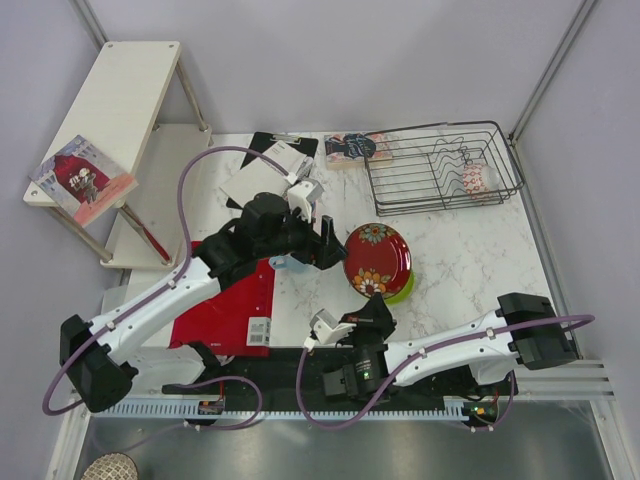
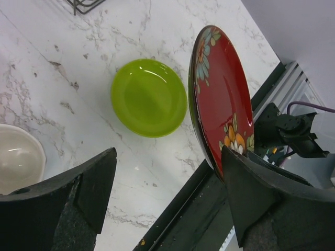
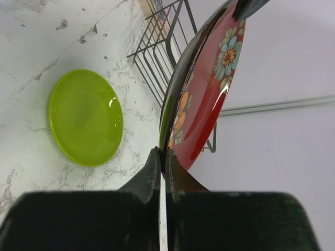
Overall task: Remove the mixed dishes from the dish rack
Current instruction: Pick up the plate from the dish rack.
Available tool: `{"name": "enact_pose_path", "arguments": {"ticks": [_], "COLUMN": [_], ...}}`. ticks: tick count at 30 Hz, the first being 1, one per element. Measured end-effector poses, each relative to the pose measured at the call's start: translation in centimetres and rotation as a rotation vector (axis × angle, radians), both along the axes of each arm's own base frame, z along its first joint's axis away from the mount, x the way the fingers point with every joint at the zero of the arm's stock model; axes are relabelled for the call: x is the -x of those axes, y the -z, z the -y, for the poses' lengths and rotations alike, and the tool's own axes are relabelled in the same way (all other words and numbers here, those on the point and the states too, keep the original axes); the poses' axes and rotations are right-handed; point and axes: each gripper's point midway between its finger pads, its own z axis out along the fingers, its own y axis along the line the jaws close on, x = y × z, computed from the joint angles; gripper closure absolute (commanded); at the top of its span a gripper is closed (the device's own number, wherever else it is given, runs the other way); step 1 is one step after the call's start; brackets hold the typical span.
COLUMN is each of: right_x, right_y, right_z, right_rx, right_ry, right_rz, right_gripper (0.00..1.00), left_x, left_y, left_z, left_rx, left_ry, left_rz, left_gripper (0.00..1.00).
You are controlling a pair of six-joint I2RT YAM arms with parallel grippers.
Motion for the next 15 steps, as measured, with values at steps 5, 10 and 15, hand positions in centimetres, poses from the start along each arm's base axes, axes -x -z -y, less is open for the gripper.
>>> {"name": "enact_pose_path", "arguments": {"ticks": [5,10,15], "right_x": [0.1,0.2,0.4], "right_y": [0.1,0.2,0.3], "right_z": [-0.1,-0.3,-0.5], "right_rx": [-0.003,-0.003,-0.001], "right_ry": [-0.002,-0.005,-0.013], "right_rz": [-0.001,-0.001,-0.003], "right_gripper": [1.00,1.00,1.00], "left_x": [0.5,0.9,1.1], "left_y": [1.8,1.9,0.9], "left_z": [1.4,2.3,3.1], "left_rx": [-0.035,-0.024,0.020], "left_ry": [0.037,0.068,0.093], "left_rz": [-0.034,-0.035,-0.022], "left_gripper": [0.31,0.74,0.98]}}
